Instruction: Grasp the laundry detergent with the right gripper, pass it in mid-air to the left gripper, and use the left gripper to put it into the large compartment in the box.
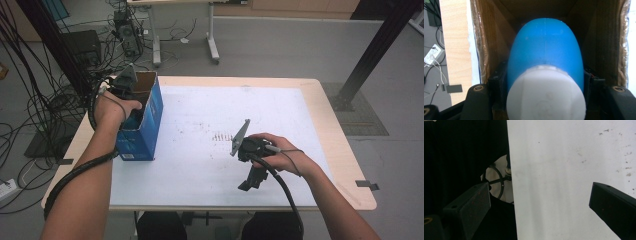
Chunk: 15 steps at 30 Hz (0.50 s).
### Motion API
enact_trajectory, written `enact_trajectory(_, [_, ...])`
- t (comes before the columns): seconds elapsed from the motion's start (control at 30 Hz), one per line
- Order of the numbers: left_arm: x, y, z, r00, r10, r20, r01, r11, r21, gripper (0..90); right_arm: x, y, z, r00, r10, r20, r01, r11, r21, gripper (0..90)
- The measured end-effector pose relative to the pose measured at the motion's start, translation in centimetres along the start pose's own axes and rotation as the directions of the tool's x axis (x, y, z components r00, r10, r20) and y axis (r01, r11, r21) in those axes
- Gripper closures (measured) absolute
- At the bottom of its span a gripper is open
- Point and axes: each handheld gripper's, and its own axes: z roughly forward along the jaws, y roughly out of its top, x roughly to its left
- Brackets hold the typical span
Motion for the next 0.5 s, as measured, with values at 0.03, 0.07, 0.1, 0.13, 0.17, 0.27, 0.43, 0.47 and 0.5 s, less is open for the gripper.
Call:
enact_trajectory(0.03, [0.00,0.00,0.00,1.0000,-0.001,0.000,0.001,1.0000,0.000,37.7,-0.03,-0.01,-0.04,1.0000,-0.003,0.000,0.003,1.000,0.001,3.5])
enact_trajectory(0.07, [0.00,-0.01,0.01,1.0000,-0.001,0.000,0.001,1.0000,-0.001,37.7,-0.03,-0.01,-0.04,1.0000,-0.003,0.000,0.003,1.000,0.001,3.5])
enact_trajectory(0.1, [-0.02,-0.01,0.01,1.0000,-0.001,-0.001,0.001,1.0000,-0.002,37.7,-0.03,-0.01,-0.02,1.0000,-0.002,-0.002,0.002,1.000,0.000,3.5])
enact_trajectory(0.13, [-0.03,0.00,0.01,1.0000,-0.001,-0.001,0.001,1.0000,-0.001,37.7,-0.04,-0.01,0.00,1.0000,0.000,-0.002,0.000,1.000,0.000,3.5])
enact_trajectory(0.17, [-0.01,0.01,0.00,1.0000,-0.001,0.000,0.001,1.0000,0.000,37.7,-0.03,0.00,0.02,1.0000,0.001,-0.004,-0.001,1.000,0.001,3.5])
enact_trajectory(0.27, [0.04,0.01,0.01,1.0000,-0.006,0.000,0.006,1.0000,0.000,37.7,-0.06,0.01,0.11,1.0000,-0.004,-0.003,0.004,1.000,0.001,3.5])
enact_trajectory(0.43, [0.03,0.03,0.03,1.0000,-0.009,-0.001,0.009,1.0000,0.000,37.7,-0.09,0.05,0.08,1.0000,-0.006,-0.003,0.006,1.000,0.003,3.5])
enact_trajectory(0.47, [0.02,0.04,0.03,1.0000,-0.009,-0.001,0.009,1.0000,0.000,37.7,-0.07,0.05,0.08,1.0000,-0.002,-0.004,0.002,1.000,0.002,3.5])
enact_trajectory(0.5, [0.02,0.05,0.03,1.0000,-0.009,-0.001,0.009,1.0000,0.000,37.7,-0.09,0.04,0.09,1.0000,-0.002,-0.005,0.002,1.000,0.001,3.5])
